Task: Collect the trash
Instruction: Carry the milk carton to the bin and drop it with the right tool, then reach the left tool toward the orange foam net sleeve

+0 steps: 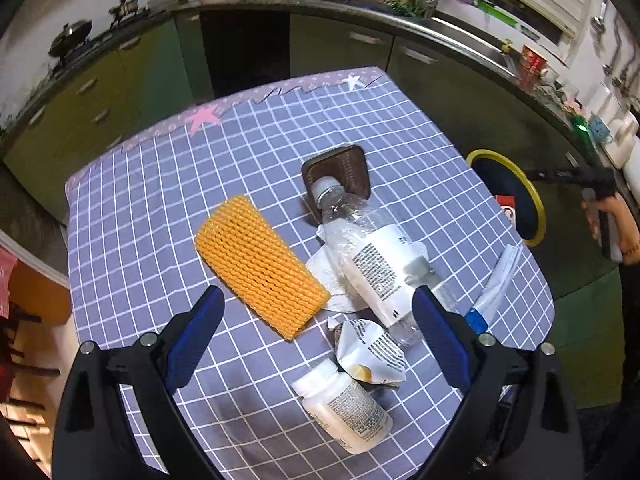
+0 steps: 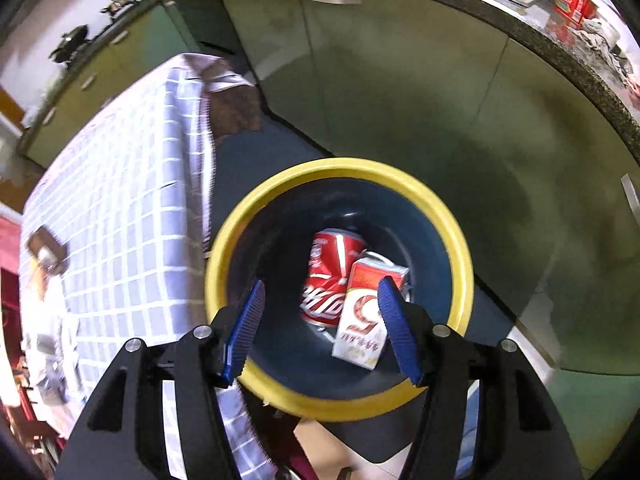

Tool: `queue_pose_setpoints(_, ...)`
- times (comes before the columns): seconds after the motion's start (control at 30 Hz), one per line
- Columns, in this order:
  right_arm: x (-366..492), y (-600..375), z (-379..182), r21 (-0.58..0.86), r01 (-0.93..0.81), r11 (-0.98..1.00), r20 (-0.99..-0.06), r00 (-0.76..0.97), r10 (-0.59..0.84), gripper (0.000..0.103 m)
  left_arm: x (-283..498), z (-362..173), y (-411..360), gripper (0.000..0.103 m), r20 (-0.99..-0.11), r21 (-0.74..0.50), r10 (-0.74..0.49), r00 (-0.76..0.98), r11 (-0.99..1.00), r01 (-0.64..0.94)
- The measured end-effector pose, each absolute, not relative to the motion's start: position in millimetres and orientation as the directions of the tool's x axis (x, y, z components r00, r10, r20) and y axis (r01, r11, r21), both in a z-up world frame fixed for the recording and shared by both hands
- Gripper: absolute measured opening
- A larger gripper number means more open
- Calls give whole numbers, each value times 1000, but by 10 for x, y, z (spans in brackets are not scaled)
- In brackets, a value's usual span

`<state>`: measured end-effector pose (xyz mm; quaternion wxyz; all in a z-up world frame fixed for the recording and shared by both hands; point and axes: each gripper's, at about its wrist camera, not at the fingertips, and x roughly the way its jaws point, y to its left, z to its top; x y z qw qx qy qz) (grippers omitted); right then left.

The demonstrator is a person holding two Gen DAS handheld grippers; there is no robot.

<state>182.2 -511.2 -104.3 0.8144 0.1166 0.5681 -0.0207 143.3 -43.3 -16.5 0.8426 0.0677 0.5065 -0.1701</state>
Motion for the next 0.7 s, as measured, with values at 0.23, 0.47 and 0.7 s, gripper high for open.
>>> queue_pose_setpoints(0.23,1355,-5150,-863,196,152,969,-898,424,116,59,1652,-373,-364,90,-907,-113,-219,359,949,295)
queue_pose_setpoints(0.47,1276,-5230,-954,226,137,964,-898,414,151,59,2036,-740,-224,90,-941,-204,-237,241,967,153)
queue_pose_setpoints(0.7,1364,-5078,-1067,246,97,964,-896,403,188,59,2199,-959,-192,90,-956,-219,-229,184,973,70)
